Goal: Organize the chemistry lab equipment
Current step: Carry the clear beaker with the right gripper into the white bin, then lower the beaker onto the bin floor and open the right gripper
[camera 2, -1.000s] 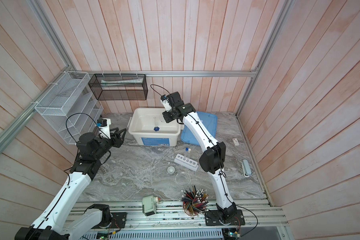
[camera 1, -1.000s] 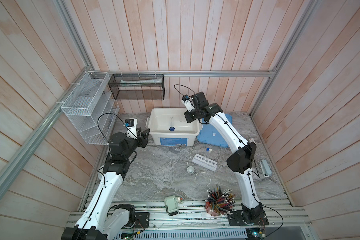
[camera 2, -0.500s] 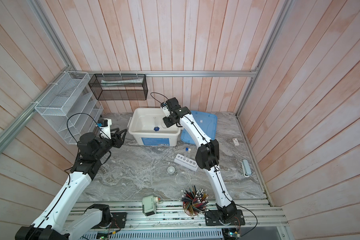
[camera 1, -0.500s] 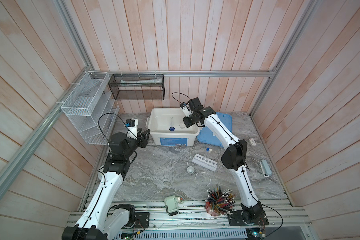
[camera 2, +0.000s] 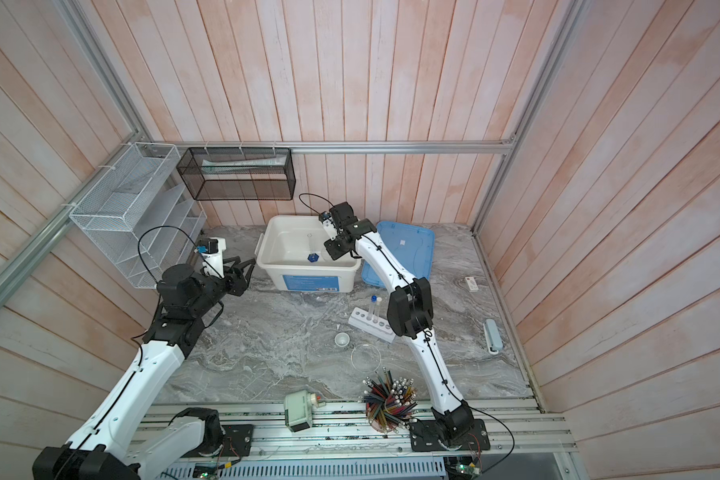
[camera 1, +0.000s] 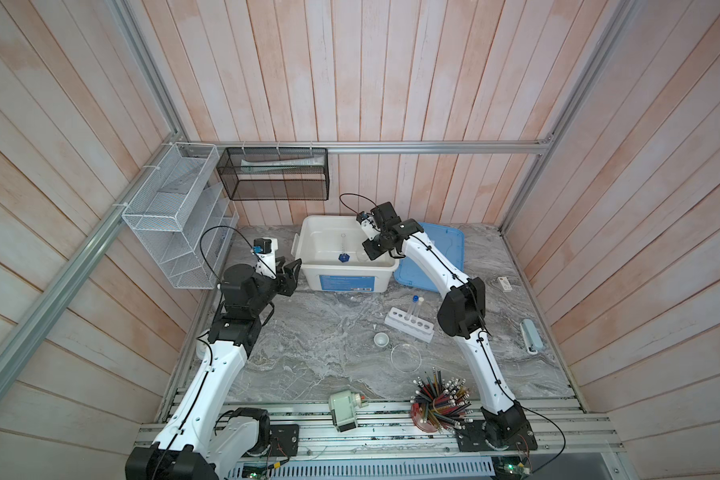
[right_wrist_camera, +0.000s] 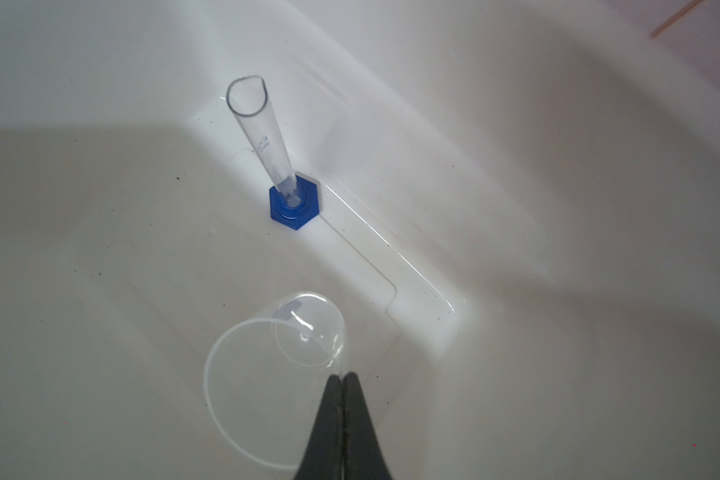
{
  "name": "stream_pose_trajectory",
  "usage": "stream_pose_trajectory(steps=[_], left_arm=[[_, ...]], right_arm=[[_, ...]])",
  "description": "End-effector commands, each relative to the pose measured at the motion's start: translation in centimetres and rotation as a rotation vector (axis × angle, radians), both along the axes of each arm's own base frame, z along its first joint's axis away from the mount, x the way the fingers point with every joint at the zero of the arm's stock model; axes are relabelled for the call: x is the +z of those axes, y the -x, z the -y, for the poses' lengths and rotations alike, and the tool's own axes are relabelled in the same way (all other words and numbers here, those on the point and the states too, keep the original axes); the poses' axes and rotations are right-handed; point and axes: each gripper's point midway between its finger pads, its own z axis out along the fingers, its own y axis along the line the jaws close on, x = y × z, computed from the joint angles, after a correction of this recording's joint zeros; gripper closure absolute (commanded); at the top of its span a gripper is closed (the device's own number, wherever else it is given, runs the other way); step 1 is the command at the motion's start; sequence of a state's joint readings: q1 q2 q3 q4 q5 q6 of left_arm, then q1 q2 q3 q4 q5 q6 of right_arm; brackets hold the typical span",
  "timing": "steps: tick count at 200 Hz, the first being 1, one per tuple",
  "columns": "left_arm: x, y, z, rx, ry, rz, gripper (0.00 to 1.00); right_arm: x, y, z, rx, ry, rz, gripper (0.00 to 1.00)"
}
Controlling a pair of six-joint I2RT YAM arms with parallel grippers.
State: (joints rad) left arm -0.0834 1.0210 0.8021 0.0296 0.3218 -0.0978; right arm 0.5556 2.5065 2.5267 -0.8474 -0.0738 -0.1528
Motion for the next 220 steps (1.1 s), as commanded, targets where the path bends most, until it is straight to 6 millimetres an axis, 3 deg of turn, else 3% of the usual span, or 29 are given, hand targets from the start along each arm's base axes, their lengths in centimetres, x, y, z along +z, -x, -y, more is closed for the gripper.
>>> stream_pose_trajectory(steps=[1,220], left_arm=[[-0.7,-0.1,0.0,-0.009,-0.009,-0.010,0.46],[-1.8,-0.8,0.1,-0.010,-0.014,-0.042,0.46]], right_arm=[[-1.6,-0.4,-0.8,0.016,-0.001,-0.006,0.97],[-6.1,-1.0,-1.0,0.028,0.041,-0.033,0.95]])
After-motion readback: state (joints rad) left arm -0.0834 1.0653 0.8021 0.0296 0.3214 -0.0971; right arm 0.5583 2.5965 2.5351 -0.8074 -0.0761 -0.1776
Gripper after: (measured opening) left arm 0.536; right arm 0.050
